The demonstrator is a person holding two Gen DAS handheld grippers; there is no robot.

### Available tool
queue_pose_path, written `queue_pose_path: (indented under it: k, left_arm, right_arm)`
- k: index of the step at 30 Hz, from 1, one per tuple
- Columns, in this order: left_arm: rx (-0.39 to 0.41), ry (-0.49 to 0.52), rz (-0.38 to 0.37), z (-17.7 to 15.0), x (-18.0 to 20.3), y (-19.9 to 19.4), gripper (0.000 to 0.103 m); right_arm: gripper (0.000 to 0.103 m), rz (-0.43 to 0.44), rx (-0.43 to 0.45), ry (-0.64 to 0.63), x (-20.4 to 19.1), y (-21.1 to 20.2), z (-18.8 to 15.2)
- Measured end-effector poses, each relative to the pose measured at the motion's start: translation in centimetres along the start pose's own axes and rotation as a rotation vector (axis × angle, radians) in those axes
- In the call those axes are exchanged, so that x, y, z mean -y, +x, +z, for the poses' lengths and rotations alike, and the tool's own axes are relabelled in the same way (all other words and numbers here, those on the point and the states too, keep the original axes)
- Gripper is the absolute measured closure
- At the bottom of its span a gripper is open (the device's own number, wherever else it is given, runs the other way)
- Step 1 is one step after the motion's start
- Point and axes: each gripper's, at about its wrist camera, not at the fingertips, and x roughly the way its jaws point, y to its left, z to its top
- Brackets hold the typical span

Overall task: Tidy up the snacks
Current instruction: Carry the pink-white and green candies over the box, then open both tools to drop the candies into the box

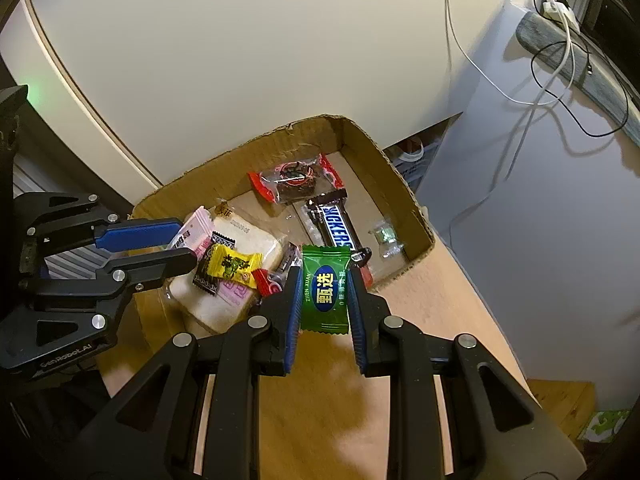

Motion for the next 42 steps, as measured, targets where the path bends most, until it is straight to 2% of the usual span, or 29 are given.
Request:
queue_pose_path:
  k: [16, 18, 21, 23, 25, 26, 29, 30, 34, 42]
  left_arm:
    - [0.004, -0.023, 0.029, 0.4, -1.5, -0.3, 0.085]
    - [0.005, -0.024, 0.031, 0.4, -1.6, -0.3, 0.085]
    - [0.003, -0.023, 0.034, 0.5, -1.6, -0.3, 0.083]
    - [0.002, -0.024, 0.044, 0.5, -1.6, -0.3, 0.075]
    - [0.004, -0.025, 0.052, 0.4, -1.6, -0.3, 0.063]
    - [0.005, -0.024, 0.055, 0.4, -1.7, -0.4, 0.061]
    - [0.002, -0.020, 0.066, 0.3, -1.6, -0.4, 0.052]
    - [0.002, -0.020, 0.070, 0.3, -1.6, -0.4, 0.048]
    - [-0.001, -0.028, 0.089, 0.3, -1.7, -0.4, 0.039]
    - [-0.008, -0.041, 0.112, 0.2, -1.7, -0.6, 0.034]
  right_arm:
    - [0.078, -0.012, -0.006, -0.022, -0.8, 0.6, 1.5]
    - [0.067, -0.018, -0.007, -0.025, -0.8, 0.6, 1.5]
    - [0.058, -0.020, -0.001, -0.026, -0.7, 0.5, 1.5]
    - [0.051, -0.025, 0.001, -0.026, -0.6, 0.5, 1.5]
    - [0.048, -0.033, 0.002, -0.025, -0.5, 0.5, 1.5]
    - [0.047, -0.034, 0.002, -0.024, -0.4, 0.4, 1.5]
    - [0.027, -0.056, 0.006, -0.019, -0.1, 0.4, 1.5]
    - [0.023, -0.062, 0.014, -0.015, 0.0, 0.3, 1.4]
    - [0.023, -0.051, 0.019, -0.002, 0.3, 0.0, 1.3]
    - [0.023, -0.059, 0.014, 0.035, 0.7, -0.2, 0.6]
